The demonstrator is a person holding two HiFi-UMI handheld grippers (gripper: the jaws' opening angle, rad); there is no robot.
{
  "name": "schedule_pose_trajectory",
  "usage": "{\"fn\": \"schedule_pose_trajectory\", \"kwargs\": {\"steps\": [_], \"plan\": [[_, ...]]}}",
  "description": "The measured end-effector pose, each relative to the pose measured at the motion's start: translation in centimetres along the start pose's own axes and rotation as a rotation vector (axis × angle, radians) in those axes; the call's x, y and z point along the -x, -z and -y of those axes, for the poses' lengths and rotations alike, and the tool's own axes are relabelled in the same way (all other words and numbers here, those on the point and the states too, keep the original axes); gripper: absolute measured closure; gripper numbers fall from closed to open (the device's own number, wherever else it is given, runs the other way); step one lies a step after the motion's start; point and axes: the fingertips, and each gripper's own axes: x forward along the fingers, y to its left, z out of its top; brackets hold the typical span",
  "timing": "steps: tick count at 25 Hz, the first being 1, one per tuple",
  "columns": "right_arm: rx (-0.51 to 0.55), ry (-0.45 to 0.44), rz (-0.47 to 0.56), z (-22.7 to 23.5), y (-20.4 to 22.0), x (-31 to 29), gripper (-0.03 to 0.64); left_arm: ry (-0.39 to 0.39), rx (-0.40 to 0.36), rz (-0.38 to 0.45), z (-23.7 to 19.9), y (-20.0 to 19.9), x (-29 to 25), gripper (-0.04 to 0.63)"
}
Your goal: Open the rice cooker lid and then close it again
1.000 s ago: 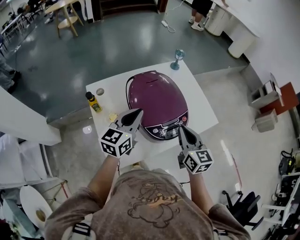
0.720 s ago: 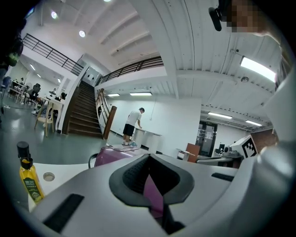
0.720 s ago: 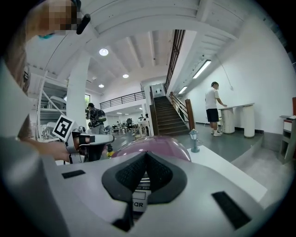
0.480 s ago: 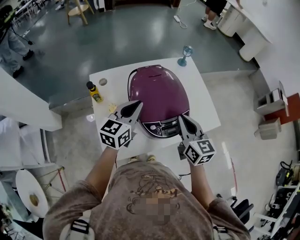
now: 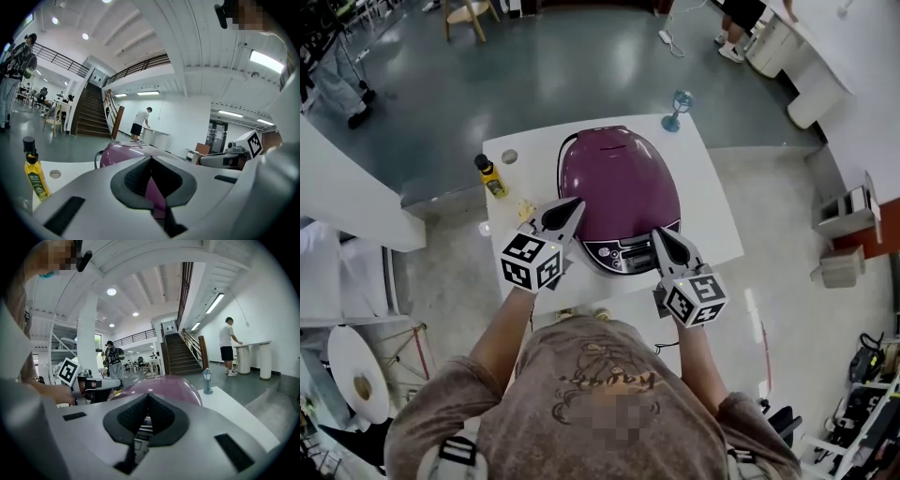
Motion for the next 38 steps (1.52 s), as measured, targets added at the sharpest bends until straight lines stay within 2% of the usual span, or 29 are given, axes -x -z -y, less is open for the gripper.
{"fn": "schedule_pose_trajectory", "kwargs": {"steps": [26, 30, 38], "plan": [[0.046, -0.020, -0.132, 0.0, 2.5, -0.6, 0.614, -0.027, -0.001, -0.041, -0.4, 1.7, -0.5, 0.574], [0.035, -0.032, -0.138, 0.0, 2.5, -0.6, 0.614, -0.030, -0.001, -0.039, -0.5, 1.7, -0.5, 0.575], [0.080, -0.035, -0.145, -0.2, 2.7, -0.4, 0.615, -0.026, -0.011, -0.041, -0.2, 1.8, -0.4, 0.574]]}}
